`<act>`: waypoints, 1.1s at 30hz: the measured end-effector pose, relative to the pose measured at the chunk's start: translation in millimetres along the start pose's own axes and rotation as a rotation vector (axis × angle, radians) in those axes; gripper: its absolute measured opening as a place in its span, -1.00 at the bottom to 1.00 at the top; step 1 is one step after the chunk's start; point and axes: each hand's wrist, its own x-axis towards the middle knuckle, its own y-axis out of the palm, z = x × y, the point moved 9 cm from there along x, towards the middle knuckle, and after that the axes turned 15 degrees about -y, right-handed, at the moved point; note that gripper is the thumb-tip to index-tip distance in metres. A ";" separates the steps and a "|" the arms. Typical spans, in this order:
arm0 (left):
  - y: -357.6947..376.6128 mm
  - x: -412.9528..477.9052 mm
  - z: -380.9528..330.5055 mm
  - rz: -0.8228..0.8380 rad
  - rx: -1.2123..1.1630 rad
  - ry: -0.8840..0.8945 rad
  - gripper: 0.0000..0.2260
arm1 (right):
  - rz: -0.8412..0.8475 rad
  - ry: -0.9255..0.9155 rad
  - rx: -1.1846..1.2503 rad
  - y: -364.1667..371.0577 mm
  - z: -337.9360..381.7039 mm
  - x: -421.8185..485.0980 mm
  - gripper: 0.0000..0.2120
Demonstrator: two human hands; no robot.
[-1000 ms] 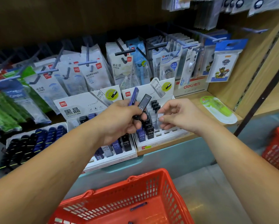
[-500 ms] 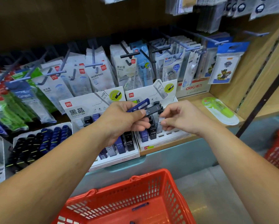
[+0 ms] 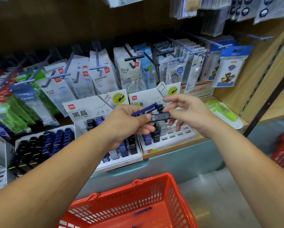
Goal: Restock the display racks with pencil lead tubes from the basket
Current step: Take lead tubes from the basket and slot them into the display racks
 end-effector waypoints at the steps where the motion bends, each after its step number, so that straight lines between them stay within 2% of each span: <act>1: 0.5 -0.2 -0.9 0.000 0.004 0.007 -0.88 | 0.032 0.009 0.025 3.8 3.0 -0.4 -0.66; 4: 2.7 -0.9 -2.5 0.012 0.015 0.026 -0.87 | 0.131 0.031 0.111 14.9 7.0 -3.3 -0.80; 6: 7.0 -1.6 -3.3 0.031 0.027 0.032 -0.85 | 0.197 0.014 0.061 20.3 10.2 -4.3 -0.90; 9: 6.1 -1.5 -5.1 -0.003 -0.035 0.020 -0.81 | 0.223 0.030 -0.018 20.5 7.8 -1.4 -0.88; 13: -5.2 0.1 -9.7 -0.073 -0.042 0.009 -0.75 | 0.152 0.067 -0.070 -0.4 -6.0 1.8 -0.82; 16: -10.0 1.7 -10.0 -0.138 0.077 0.004 -0.74 | 0.036 0.077 -0.062 -10.9 -18.8 3.8 -0.79; 18: -5.6 2.5 -9.4 -0.117 0.153 0.010 -0.74 | -0.061 0.069 -0.058 -16.0 -25.6 6.6 -0.80; 22: -3.5 3.4 -10.6 -0.111 0.249 0.059 -0.86 | -0.183 0.052 -0.040 -22.5 -29.3 7.3 -0.84; 24: -10.6 4.5 -11.3 -0.163 0.208 0.067 -0.97 | -0.204 0.033 -0.040 -23.3 -30.4 6.6 -0.80; 28: -21.7 7.3 -10.8 -0.237 0.251 0.079 -0.94 | -0.191 0.085 -0.095 -23.7 -42.6 3.2 -0.84; 30: -24.7 8.1 -10.0 -0.269 0.295 0.083 -0.86 | -0.174 0.092 -0.120 -23.1 -48.0 2.6 -0.80; 33: -26.9 8.8 -10.8 -0.284 0.269 0.099 -0.87 | -0.179 0.095 -0.147 -22.6 -51.9 3.4 -0.73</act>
